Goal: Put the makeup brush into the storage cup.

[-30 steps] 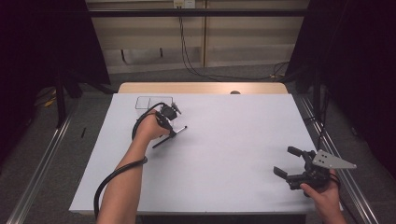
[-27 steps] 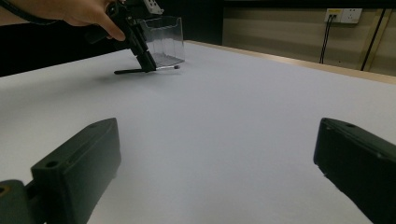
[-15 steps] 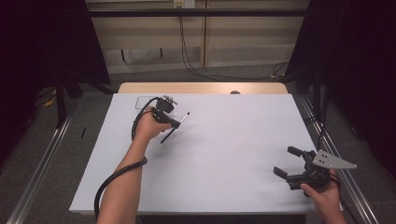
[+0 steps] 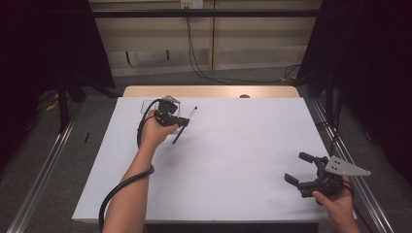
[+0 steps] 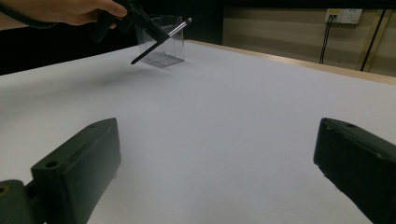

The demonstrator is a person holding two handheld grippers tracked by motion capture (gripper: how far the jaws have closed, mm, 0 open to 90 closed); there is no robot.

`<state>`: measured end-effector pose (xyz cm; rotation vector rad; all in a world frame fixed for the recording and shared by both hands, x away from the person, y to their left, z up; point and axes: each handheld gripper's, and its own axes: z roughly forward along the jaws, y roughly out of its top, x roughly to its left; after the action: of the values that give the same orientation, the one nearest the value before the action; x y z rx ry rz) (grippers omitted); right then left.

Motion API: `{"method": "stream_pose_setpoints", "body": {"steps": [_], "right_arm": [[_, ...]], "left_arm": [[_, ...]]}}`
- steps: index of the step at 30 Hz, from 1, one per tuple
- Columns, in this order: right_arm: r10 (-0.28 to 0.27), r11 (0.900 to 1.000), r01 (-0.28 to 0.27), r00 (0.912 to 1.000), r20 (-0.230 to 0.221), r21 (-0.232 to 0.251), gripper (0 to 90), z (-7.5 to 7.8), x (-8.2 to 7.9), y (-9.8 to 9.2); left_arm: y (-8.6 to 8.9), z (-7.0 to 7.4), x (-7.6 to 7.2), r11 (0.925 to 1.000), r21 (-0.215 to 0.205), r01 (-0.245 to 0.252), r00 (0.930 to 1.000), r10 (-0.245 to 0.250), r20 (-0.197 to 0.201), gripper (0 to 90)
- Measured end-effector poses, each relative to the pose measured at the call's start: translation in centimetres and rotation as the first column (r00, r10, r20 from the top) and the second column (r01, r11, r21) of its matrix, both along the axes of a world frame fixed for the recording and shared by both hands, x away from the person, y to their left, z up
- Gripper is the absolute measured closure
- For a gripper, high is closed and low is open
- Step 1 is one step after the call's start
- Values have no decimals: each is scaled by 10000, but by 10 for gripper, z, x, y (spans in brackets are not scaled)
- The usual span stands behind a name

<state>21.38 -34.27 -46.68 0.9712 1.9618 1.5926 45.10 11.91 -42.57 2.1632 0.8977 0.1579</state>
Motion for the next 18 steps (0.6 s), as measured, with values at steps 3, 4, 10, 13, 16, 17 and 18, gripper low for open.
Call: {"method": "stream_pose_setpoints", "body": {"steps": [3,4,10,13,16,17,18], "right_arm": [[14,10000,-14,10000,12,8,3,0,0,0],[18,10000,-18,10000,23,-1,3,0,0,0],[12,10000,-12,10000,24,-2,3,0,0,0],[6,10000,-6,10000,34,2,3,0,0,0],[0,10000,0,10000,26,7,3,0,0,0],[-2,10000,2,10000,35,7,3,0,0,0],[5,10000,-5,10000,33,7,3,0,0,0]], "left_arm": [[-1,0,-2,9991,-373,-219,9996,225,155,842],[0,1,-2,9991,-389,-174,9995,184,241,842],[0,0,-5,9921,-1128,-547,9960,623,645,842],[-1,0,-6,9896,-1336,-528,9945,642,827,842],[-2,0,-7,9859,-1574,-571,9924,732,986,842],[-2,0,-8,9827,-1739,-636,9916,819,1002,842],[-2,0,-8,9827,-1739,-636,9916,819,1002,842]]}}
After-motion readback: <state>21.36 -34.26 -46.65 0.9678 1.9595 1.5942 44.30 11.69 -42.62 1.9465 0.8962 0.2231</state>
